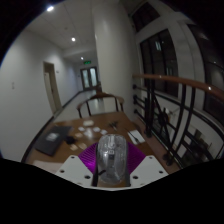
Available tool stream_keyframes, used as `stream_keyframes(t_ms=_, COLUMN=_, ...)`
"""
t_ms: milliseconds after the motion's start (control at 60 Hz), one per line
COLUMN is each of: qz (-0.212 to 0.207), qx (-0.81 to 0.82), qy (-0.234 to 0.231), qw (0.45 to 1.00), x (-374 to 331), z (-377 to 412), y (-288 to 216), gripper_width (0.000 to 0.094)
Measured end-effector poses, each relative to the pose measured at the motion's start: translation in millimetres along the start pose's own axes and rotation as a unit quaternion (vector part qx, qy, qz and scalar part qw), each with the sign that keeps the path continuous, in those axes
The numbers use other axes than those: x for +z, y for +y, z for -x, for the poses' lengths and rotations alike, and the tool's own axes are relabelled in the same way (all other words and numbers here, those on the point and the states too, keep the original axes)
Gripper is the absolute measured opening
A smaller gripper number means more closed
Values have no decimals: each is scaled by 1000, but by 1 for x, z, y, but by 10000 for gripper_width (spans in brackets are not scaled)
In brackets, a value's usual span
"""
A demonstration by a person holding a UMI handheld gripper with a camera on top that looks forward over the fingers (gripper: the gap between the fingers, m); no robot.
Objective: Arrange mouse
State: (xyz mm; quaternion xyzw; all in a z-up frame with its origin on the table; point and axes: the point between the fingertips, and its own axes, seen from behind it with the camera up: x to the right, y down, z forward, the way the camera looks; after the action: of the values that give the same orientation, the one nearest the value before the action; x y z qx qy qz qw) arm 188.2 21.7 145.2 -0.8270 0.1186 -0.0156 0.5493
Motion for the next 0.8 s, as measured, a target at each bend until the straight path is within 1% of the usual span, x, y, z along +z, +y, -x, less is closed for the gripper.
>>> stream_keyframes(t_ms=100, qz=-51, qx=-9, qy=-30, qw=998, x=-39, z=98, y=-38, gripper_width=367)
stream_keyframes(t_ms=150, qz=-56, qx=-19, qy=-50, qw=997, x=-50, z=150, y=-29, gripper_width=366)
stream_keyframes(t_ms=183, qz=-53, qx=-27, qy=-66, qw=996, x=-53, z=180, y=-7, gripper_width=365)
stream_keyframes(t_ms=200, qz=-45, qx=-31, qy=-71, qw=996, x=-46, z=197, y=-3, gripper_width=365)
stream_keyframes(t_ms=233, qz=-27, qx=-35, qy=-82, qw=996, x=-42, z=224, y=23, gripper_width=365)
stream_keyframes(t_ms=283, qz=14, qx=-44, qy=-94, qw=994, x=-33, z=255, y=69, gripper_width=365)
stream_keyframes(t_ms=300, qz=25, qx=-53, qy=-98, qw=993, x=-36, z=265, y=92, gripper_width=366)
stream_keyframes(t_ms=383, qz=84, qx=-82, qy=-104, qw=988, x=-13, z=291, y=149, gripper_width=365)
stream_keyframes(t_ms=433, qz=105, qx=-91, qy=-101, qw=985, x=-4, z=297, y=173, gripper_width=365)
stream_keyframes(t_ms=450, qz=107, qx=-97, qy=-100, qw=985, x=-20, z=298, y=185, gripper_width=366)
stream_keyframes(t_ms=500, qz=122, qx=-119, qy=-94, qw=981, x=-2, z=298, y=198, gripper_width=377)
stream_keyframes(t_ms=517, qz=128, qx=-122, qy=-91, qw=980, x=1, z=297, y=203, gripper_width=429)
stream_keyframes(t_ms=550, qz=139, qx=-131, qy=-90, qw=977, x=5, z=296, y=210, gripper_width=449)
stream_keyframes(t_ms=567, qz=127, qx=-130, qy=-93, qw=979, x=8, z=298, y=205, gripper_width=458)
stream_keyframes(t_ms=583, qz=128, qx=-131, qy=-93, qw=979, x=10, z=299, y=205, gripper_width=468)
stream_keyframes(t_ms=600, qz=132, qx=-132, qy=-94, qw=978, x=10, z=298, y=205, gripper_width=502)
stream_keyframes(t_ms=633, qz=143, qx=-135, qy=-100, qw=975, x=4, z=297, y=208, gripper_width=518)
stream_keyframes(t_ms=683, qz=152, qx=-145, qy=-116, qw=971, x=0, z=298, y=208, gripper_width=577)
stream_keyframes(t_ms=700, qz=158, qx=-148, qy=-124, qw=968, x=-3, z=298, y=209, gripper_width=686)
stream_keyframes(t_ms=717, qz=163, qx=-149, qy=-133, qw=966, x=-6, z=299, y=209, gripper_width=705)
stream_keyframes(t_ms=783, qz=169, qx=-141, qy=-168, qw=961, x=-20, z=303, y=206, gripper_width=870)
stream_keyframes(t_ms=800, qz=170, qx=-141, qy=-176, qw=959, x=-29, z=302, y=204, gripper_width=854)
